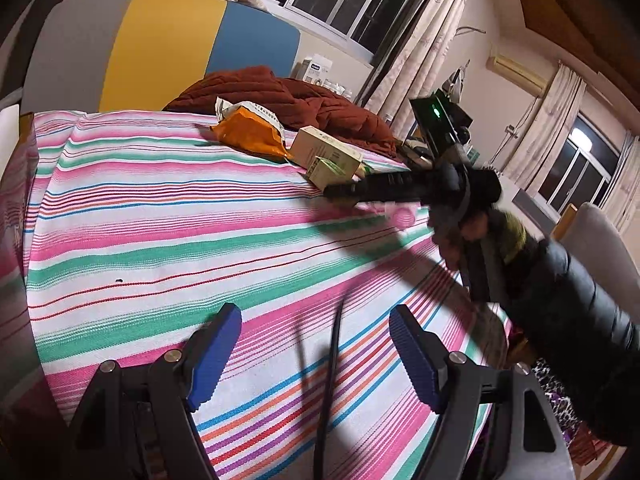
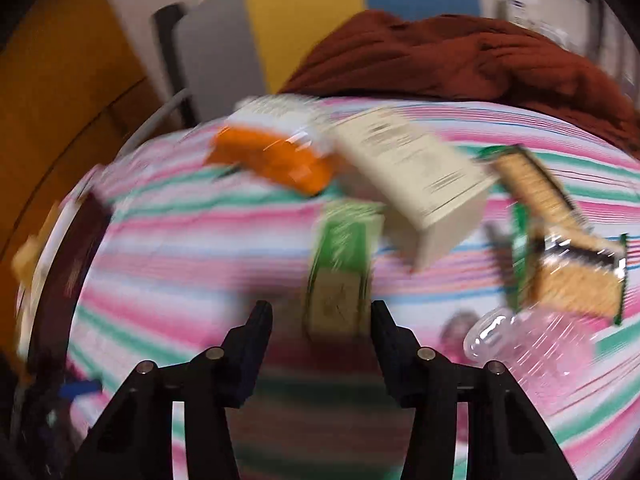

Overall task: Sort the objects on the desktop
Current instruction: 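Reach to the table and grasp the clear pink hair roller with the right tool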

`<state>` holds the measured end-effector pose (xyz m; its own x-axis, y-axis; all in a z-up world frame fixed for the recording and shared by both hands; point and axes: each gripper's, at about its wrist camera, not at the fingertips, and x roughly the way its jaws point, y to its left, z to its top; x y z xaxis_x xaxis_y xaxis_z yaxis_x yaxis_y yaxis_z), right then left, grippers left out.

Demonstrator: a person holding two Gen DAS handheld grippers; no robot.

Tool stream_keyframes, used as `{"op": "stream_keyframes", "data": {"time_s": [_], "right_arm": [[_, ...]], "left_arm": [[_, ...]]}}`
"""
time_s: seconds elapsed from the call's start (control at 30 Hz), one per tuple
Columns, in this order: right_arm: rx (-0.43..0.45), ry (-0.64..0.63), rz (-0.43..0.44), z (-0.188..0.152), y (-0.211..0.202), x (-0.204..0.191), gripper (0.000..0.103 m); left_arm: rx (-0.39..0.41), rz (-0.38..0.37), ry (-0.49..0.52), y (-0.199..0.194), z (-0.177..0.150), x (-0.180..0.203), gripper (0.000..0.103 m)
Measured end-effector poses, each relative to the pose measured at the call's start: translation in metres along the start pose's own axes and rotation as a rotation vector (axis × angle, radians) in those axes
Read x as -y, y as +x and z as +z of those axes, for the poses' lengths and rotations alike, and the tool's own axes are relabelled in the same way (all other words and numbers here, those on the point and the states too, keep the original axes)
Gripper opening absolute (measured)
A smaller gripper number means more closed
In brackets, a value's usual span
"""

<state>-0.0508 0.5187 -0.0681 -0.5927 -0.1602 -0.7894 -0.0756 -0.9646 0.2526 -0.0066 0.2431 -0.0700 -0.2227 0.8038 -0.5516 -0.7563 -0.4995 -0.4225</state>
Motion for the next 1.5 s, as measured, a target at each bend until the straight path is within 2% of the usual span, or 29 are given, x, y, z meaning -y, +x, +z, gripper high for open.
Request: {"op": "stream_keyframes", "data": {"time_s": [0.1, 0.2, 0.3, 0.43, 0.53, 0.63, 0.7, 0.8, 0.97, 1.1, 1.17, 1.33, 1.4, 1.5], "right_arm": [[-0.007, -0.018, 0.067, -0.014, -0.011, -0.013, 0.051], [0.039, 0.0, 0.056, -0.02, -0.032, -0.008, 0.052], [0.127, 0.064, -0.011, -0.018, -0.058, 0.01, 0.056], [0.265, 0.255, -0.182, -0.017, -0.085, 0.06, 0.066], [0.262, 0.365, -0.227, -0.017, -0.08, 0.093, 0.066], [0.245, 0.375, -0.256, -0.016, -0.065, 0.1, 0.066], [0.223, 0.372, -0.217, -0.015, -0.056, 0.098, 0.066], [0.16, 0.277, -0.166, -0.015, -0.037, 0.078, 0.066], [0.125, 0.14, -0.063, -0.024, -0.024, 0.035, 0.066], [0.122, 0.123, 0.038, -0.039, -0.029, 0.015, 0.066], [0.146, 0.15, 0.053, -0.05, -0.036, 0.012, 0.066], [0.244, 0.215, -0.005, -0.078, -0.06, 0.008, 0.07], [0.265, 0.22, -0.052, -0.085, -0.07, 0.008, 0.07], [0.297, 0.229, -0.101, -0.097, -0.08, 0.009, 0.07]], "left_arm": [[0.02, -0.022, -0.015, -0.003, 0.0, -0.003, 0.082], [0.033, -0.041, -0.019, -0.005, 0.0, -0.005, 0.083], [0.036, -0.049, -0.021, -0.007, 0.001, -0.006, 0.083], [0.037, -0.063, -0.023, -0.007, 0.0, -0.007, 0.083], [0.037, -0.068, -0.025, -0.008, 0.001, -0.007, 0.083], [0.037, -0.073, -0.026, -0.008, 0.001, -0.007, 0.083], [0.038, -0.075, -0.027, -0.008, 0.001, -0.008, 0.083], [0.039, -0.077, -0.027, -0.008, 0.001, -0.007, 0.083], [0.046, -0.088, -0.033, -0.01, 0.0, -0.008, 0.083], [0.06, -0.111, -0.038, -0.015, 0.001, -0.009, 0.083], [0.059, -0.122, -0.052, -0.018, 0.003, -0.008, 0.083], [0.074, -0.125, -0.064, -0.033, 0.022, 0.002, 0.083], [0.068, -0.096, -0.052, -0.033, 0.037, 0.01, 0.083], [0.033, -0.007, -0.031, -0.02, 0.062, 0.021, 0.083]]}}
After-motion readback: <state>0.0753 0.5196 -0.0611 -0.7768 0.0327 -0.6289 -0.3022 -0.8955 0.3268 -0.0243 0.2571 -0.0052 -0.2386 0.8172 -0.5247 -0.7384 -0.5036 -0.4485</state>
